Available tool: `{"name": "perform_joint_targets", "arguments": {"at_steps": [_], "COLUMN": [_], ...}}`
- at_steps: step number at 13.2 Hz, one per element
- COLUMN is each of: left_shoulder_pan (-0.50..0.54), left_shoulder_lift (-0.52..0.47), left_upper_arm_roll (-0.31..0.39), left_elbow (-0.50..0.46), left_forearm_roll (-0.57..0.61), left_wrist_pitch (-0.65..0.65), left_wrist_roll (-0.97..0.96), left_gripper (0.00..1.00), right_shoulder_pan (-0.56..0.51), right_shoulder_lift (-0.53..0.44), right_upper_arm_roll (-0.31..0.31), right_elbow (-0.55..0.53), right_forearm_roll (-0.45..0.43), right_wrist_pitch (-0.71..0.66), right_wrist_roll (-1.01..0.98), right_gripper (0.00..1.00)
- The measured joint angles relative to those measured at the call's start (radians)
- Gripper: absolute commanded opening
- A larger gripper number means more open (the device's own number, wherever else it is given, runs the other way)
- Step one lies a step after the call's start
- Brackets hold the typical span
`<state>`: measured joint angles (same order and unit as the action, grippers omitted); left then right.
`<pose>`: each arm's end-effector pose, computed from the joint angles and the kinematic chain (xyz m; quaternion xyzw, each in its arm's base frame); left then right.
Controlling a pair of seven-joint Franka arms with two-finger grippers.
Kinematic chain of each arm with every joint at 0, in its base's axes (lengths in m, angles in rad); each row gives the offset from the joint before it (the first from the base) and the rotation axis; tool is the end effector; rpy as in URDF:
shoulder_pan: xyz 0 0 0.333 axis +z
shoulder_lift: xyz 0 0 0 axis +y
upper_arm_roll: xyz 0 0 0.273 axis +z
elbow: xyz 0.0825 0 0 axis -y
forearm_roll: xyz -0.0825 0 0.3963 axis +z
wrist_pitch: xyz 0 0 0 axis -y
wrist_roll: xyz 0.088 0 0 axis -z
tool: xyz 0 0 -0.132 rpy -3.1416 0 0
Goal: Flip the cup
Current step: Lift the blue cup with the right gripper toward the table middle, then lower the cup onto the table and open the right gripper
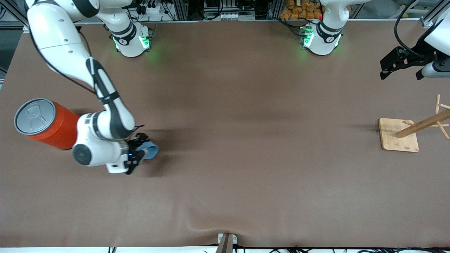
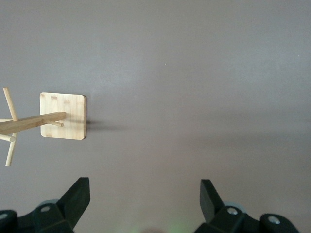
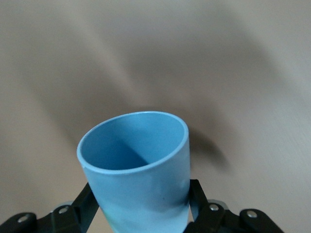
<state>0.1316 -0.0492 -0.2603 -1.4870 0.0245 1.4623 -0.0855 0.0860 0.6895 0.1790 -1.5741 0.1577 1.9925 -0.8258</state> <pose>0.5380 -0.0696 0.6134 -0.9996 0.0201 -0.0133 0.0172 0.6228 0.1764 0.1593 -0.8674 -0.4635 0.0906 0.1568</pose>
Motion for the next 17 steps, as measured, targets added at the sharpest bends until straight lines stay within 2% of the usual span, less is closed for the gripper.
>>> {"name": "perform_joint_targets", "arguments": {"at_steps": [2,3,7,9,14,15,16,17], "left_shoulder_pan": [0.0,0.0,0.0,0.0,0.0,0.0,0.0,0.001], "left_shoulder_lift": [0.001,0.001,0.001,0.001,0.001,0.001,0.001,0.001], "left_upper_arm_roll": [0.0,0.0,0.0,0.0,0.0,0.0,0.0,0.0], "left_elbow": [0.0,0.0,0.0,0.0,0.0,0.0,0.0,0.0], "left_forearm_roll": [0.0,0.0,0.0,0.0,0.0,0.0,0.0,0.0], "left_wrist_pitch": [0.0,0.0,0.0,0.0,0.0,0.0,0.0,0.0], "left_wrist_roll": [0.0,0.0,0.0,0.0,0.0,0.0,0.0,0.0], "left_gripper": [1.0,1.0,1.0,1.0,1.0,1.0,1.0,1.0], "right_shoulder_pan": [0.061,0.098,0.228,0.281,0.356,0.359,0.359,0.358], "right_shoulder_lift": [-0.004,-0.006,-0.005,-0.002,0.016,0.018,0.02,0.024], "right_upper_arm_roll": [0.063,0.072,0.076,0.076,0.073,0.071,0.066,0.059], "right_elbow": [0.051,0.068,0.079,0.076,0.066,0.066,0.065,0.065], "right_forearm_roll": [0.001,0.001,0.001,0.001,-0.003,-0.007,-0.015,-0.023], "right_wrist_pitch": [0.0,0.0,-0.008,-0.008,-0.007,-0.007,-0.007,-0.007], "right_wrist_roll": [-0.008,-0.009,-0.055,-0.114,-0.149,-0.151,-0.154,-0.156], "right_gripper": [0.46,0.5,0.57,0.57,0.6,0.63,0.75,0.83]}}
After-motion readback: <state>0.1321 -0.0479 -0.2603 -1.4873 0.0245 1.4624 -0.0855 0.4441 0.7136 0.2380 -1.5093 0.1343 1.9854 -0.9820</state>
